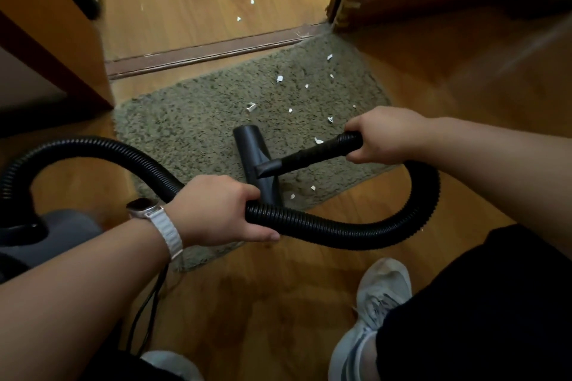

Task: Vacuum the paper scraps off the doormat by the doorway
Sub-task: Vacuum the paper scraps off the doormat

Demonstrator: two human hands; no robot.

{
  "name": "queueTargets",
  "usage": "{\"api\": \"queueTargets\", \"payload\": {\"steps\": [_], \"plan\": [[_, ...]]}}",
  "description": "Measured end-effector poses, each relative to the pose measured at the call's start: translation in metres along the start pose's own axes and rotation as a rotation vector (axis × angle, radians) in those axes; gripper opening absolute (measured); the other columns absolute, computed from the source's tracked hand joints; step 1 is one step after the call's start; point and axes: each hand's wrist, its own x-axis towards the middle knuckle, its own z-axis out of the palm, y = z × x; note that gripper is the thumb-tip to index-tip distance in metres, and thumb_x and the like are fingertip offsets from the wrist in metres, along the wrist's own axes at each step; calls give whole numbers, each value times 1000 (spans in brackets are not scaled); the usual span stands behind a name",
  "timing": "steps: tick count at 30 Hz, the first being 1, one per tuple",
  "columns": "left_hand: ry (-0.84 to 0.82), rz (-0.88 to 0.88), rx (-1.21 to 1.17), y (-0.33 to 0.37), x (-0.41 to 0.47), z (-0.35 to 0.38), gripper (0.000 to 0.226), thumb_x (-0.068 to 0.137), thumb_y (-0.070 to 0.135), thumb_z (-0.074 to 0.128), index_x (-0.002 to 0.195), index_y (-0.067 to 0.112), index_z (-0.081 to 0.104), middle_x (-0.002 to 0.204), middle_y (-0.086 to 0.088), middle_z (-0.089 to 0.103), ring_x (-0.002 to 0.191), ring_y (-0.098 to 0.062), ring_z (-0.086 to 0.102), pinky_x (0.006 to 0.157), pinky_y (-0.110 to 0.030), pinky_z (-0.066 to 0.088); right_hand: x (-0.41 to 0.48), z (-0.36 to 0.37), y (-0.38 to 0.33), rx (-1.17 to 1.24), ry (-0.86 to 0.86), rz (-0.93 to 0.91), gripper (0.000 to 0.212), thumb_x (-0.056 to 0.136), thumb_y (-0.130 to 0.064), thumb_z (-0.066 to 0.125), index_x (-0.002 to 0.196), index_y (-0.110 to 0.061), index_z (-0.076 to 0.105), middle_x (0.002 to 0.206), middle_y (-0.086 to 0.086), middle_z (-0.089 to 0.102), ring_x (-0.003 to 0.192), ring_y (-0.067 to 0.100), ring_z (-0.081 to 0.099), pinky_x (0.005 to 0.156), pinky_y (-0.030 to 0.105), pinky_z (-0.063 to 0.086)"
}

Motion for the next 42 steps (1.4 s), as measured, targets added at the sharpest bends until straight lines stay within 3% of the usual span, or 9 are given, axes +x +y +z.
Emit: {"api": "queueTargets", "payload": {"steps": [4,9,13,19,25,32,42], "plan": [[-9,45,-14,-7,0,3,73,60,96,31,80,30,54,62,11,54,58,-2,52,60,-26,50,-8,9,2,29,-5,26,15,88,-44,64,97,-32,61,74,-8,61,66,8,55,52,28,39],[2,82,-45,-25,0,0,82,52,99,20,82,32,57,60,10,55,57,1,52,53,-19,39,-20,26,14,139,-46,97,13,89,-42,65,96,-33,59,73,-7,62,64,7,55,51,29,41],[0,100,-31,-21,6,3,83,52,100,18,81,32,56,58,10,54,55,1,51,53,-22,42,-33,29,28,189,-53,153,14,89,-42,66,100,-34,63,73,-6,63,63,11,59,50,29,43],[-10,76,-11,1,17,-1,63,62,95,35,73,34,43,62,11,52,59,-6,48,60,-28,46,-46,46,45,211,-50,182,15,87,-44,67,99,-36,63,71,-6,64,61,9,60,51,31,47],[-3,87,14,29,26,5,68,65,93,37,80,29,53,61,11,50,60,-8,49,59,-29,45,-61,59,64,163,-90,224,18,86,-46,66,101,-36,64,71,-6,65,62,10,61,50,31,48],[-4,53,-26,33,35,8,68,65,93,38,74,27,51,61,11,52,58,-6,49,57,-29,41,-59,59,80,175,-66,299,21,86,-47,67,104,-36,64,72,-5,65,62,15,63,51,34,50],[-12,52,35,31,42,7,66,66,93,42,72,27,45,60,10,48,60,-11,48,55,-29,36,-46,58,61,170,-66,183,18,89,-50,64,100,-36,62,74,-7,63,66,10,60,55,34,50]]}}
